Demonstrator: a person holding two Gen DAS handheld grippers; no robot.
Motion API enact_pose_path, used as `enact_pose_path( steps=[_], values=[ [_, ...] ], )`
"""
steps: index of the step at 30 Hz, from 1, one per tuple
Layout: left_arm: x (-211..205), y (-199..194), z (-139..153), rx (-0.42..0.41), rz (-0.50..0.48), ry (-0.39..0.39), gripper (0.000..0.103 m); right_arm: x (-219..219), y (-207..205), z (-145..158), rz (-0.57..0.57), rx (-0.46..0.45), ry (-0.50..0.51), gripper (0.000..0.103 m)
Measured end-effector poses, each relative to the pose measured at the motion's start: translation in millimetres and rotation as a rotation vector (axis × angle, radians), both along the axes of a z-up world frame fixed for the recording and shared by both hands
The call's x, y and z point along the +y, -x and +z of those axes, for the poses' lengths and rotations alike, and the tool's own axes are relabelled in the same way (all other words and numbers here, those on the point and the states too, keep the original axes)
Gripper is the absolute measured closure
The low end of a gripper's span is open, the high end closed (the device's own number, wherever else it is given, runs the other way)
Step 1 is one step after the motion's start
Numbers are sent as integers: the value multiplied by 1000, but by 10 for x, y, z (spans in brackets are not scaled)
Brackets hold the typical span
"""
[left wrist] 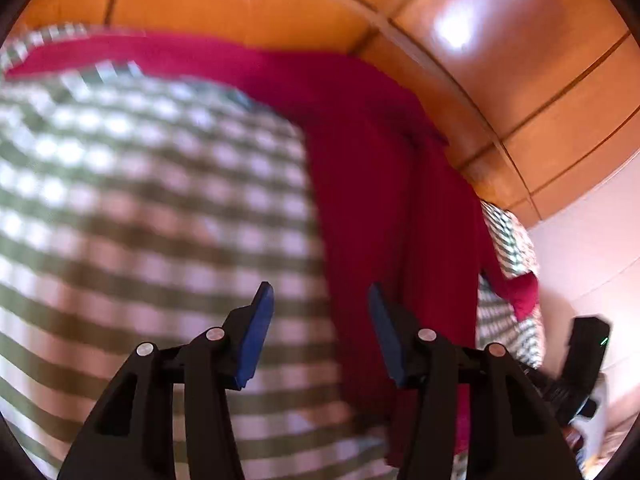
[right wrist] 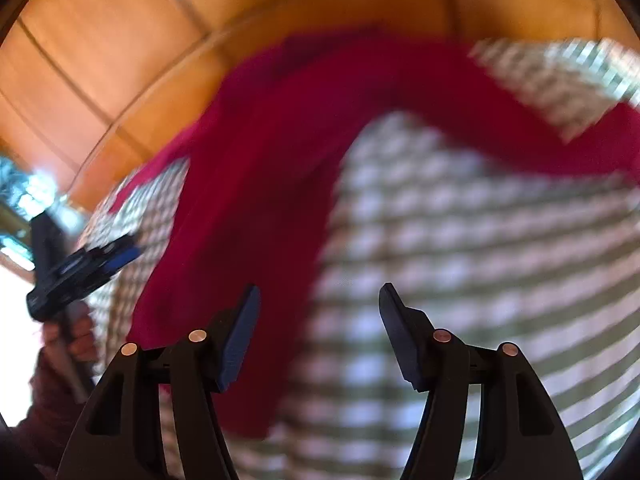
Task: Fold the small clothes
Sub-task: 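Lift and shake the sweater out with both grippers, spreading it flat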
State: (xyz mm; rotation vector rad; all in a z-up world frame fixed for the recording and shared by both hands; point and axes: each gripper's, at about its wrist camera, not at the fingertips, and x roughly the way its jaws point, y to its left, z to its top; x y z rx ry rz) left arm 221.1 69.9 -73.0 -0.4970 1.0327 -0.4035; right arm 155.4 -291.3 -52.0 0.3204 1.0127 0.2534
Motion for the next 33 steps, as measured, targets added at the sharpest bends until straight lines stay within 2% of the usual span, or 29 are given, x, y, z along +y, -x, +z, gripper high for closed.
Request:
enact_pose_path(
  steps=[2,3,4,5,6,8,11,16,19,21,24,26,29,31,33],
  values=[
    [-97,20,-119,48,-11,53,76,109,56,-107,2,15,8,47],
    [-156,37,-167,66,-19,81,81,141,88,-104,-2,-3,12,50],
    [-193,39,-181,68,-26,89,91,162,109,-100,5,0,-14,63],
    [-248,60,-163,62,-33,82,96,186,111,-108,17,13,-55,79],
    [-298,89,-149,53,-37,67,98,252,120,-109,35,22,-70,83],
    [-283,131,-47,36,-19,67,99,341,144,-104,55,5,-20,94],
    [-91,253,155,-6,10,82,100,345,240,55,48,-46,2,96],
    [313,508,598,-71,25,58,100,-52,602,607,13,-187,80,96],
    [534,718,802,-79,35,43,100,-314,842,822,-33,-232,151,96],
    [742,943,862,-55,62,38,100,-494,993,849,-53,-227,176,96],
    [881,1163,869,3,77,58,100,-703,1185,667,-73,-163,230,96],
    [935,1318,840,13,87,36,100,-797,1291,533,-83,-124,223,96],
    [943,1423,546,94,100,-13,100,-837,1395,215,-85,-48,226,97],
    [863,1456,286,151,105,-89,99,-783,1436,11,-73,-14,245,97],
    [826,1501,135,176,99,-97,95,-751,1473,-99,-72,5,265,97]
  ],
)
